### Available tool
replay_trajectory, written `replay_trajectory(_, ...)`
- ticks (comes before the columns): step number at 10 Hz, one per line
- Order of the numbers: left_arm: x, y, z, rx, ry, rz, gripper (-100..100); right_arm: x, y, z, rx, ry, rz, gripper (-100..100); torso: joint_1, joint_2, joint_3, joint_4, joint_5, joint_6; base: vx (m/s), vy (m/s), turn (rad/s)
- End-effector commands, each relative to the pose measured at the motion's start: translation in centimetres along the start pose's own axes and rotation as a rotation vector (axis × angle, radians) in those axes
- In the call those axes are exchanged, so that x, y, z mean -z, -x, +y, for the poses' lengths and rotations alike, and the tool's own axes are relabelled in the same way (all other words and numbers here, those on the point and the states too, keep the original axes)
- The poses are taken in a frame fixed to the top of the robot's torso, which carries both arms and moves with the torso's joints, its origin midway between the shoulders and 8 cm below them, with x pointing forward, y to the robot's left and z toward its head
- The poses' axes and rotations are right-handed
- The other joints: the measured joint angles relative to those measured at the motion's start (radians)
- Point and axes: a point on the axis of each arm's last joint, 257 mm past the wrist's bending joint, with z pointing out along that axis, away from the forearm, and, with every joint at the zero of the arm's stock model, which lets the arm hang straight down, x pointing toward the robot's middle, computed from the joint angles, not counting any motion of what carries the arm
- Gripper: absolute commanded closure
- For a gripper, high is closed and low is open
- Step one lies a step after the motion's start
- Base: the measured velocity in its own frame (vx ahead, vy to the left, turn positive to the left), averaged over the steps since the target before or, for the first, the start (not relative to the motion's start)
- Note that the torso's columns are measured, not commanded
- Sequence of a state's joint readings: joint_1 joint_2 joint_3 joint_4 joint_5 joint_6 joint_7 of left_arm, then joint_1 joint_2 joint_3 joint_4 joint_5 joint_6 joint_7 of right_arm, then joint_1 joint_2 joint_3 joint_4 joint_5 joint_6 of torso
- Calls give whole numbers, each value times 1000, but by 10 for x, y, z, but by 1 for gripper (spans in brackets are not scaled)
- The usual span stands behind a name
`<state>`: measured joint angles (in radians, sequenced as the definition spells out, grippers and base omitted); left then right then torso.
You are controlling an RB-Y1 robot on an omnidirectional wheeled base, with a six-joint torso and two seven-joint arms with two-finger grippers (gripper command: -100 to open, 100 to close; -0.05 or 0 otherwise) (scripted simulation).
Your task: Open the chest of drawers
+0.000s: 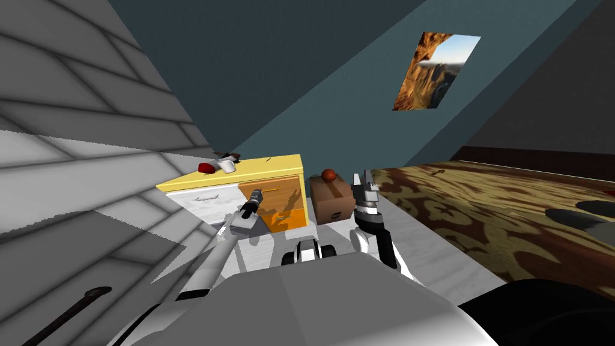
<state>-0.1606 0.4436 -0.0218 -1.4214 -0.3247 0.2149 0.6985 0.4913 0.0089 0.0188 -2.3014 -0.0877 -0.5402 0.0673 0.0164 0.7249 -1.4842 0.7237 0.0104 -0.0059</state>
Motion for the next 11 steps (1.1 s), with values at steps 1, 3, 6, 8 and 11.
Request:
replay_trajectory(1, 21, -40, 26, 18, 55, 45, 100, 0, 0, 0, 0, 0, 0, 0, -3, 4, 3, 2, -1, 4, 117, 22, 287)
replay_trajectory(3, 31, -54, 16, -4, 34, 77, 100, 0, 0, 0, 0, 0, 0, 0, -6, -4, -2, -2, -1, 3, 103, 9, 235)
replay_trajectory(6, 57, -102, 24, 30, 63, 155, 100, 0, 0, 0, 0, 0, 0, 0, -11, -2, 0, -1, -3, 5, 102, 1, 241)
replay_trajectory(8, 63, -107, 8, 18, 29, 169, 100, 0, 0, 0, 0, 0, 0, 0, -12, -1, 0, 0, -3, 10, 51, 2, 22)
replay_trajectory(11, 91, -142, 24, 24, 74, 226, 100, 0, 0, 0, 0, 0, 0, 0, -22, -1, 1, 0, -6, 13, 85, 5, 240)
